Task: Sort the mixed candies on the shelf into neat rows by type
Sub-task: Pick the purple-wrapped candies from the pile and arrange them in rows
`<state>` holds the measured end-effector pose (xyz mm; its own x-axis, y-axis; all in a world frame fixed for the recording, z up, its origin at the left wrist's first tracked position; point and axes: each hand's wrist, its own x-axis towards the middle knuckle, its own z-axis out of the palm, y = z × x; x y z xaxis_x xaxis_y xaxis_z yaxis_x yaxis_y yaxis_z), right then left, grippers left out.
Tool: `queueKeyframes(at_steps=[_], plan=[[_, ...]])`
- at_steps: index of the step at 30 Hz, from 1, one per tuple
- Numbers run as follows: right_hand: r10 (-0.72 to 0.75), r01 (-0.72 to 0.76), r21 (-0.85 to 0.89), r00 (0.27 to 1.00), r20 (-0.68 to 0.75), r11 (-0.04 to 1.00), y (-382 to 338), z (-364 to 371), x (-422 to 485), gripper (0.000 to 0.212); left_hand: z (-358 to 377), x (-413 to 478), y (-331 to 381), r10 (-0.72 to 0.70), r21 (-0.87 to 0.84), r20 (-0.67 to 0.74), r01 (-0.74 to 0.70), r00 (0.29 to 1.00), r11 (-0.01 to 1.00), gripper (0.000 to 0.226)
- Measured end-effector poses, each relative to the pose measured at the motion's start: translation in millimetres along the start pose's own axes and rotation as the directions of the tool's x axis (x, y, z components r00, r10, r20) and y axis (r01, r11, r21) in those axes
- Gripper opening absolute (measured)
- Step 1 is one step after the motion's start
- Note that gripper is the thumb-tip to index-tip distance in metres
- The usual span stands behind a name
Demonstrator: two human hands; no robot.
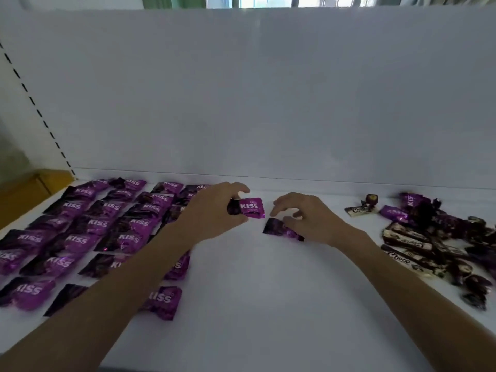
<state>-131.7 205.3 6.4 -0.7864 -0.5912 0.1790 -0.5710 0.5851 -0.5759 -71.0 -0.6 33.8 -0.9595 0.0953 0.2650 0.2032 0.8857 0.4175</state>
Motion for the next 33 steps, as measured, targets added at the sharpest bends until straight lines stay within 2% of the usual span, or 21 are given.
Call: queueKeyframes(at_steps=[2, 4, 6, 9, 14, 17, 19, 25, 33], plan=[[0.062, -0.06, -0.033, 0.996, 0.068, 0.998, 3, -1, -3, 0.021, 1, 5, -6, 0.016, 0.005, -0.002, -0.016, 1.0, 1.0, 0.037], [0.096, -0.077, -0.166, 0.989, 0.115, 0.983, 5, -1, -4, 0.024, 2, 9, -11, 0.036, 0.01, 0.014, -0.036, 0.999, 0.999, 0.032], [0.058, -0.033, -0.284, 0.995, 0.081, 0.958, 5, 2, 0, 0.021, 2, 15, -15, 0.059, 0.023, 0.049, -0.06, 0.997, 0.998, 0.031], [0.027, -0.006, -0.35, 0.998, 0.054, 0.937, 5, 6, 10, 0.022, 6, 24, -19, 0.066, 0.048, 0.11, -0.071, 0.992, 0.996, 0.035], [0.082, -0.079, -0.345, 0.997, -0.006, 0.935, 7, 8, 23, 0.016, 12, 33, -29, 0.039, 0.07, 0.141, -0.049, 0.989, 0.996, 0.037], [0.12, -0.125, -0.309, 0.992, -0.037, 0.943, 6, 7, 32, 0.037, 11, 37, -38, 0.023, 0.065, 0.096, -0.029, 0.995, 0.997, 0.043], [0.137, -0.145, -0.302, 0.989, -0.048, 0.942, 6, 7, 40, 0.043, 8, 40, -43, -0.016, 0.04, 0.042, 0.014, 0.999, 0.999, 0.051], [0.034, -0.047, -0.298, 0.998, -0.047, 0.953, -1, 5, 60, 0.024, 0, 48, -46, 0.02, 0.034, -0.002, -0.02, 1.0, 0.999, 0.024], [-0.024, 0.007, -0.249, 0.998, -0.065, 0.968, -5, 4, 68, 0.026, -2, 50, -52, -0.015, -0.11, 0.214, 0.039, 0.977, 0.993, 0.018]])
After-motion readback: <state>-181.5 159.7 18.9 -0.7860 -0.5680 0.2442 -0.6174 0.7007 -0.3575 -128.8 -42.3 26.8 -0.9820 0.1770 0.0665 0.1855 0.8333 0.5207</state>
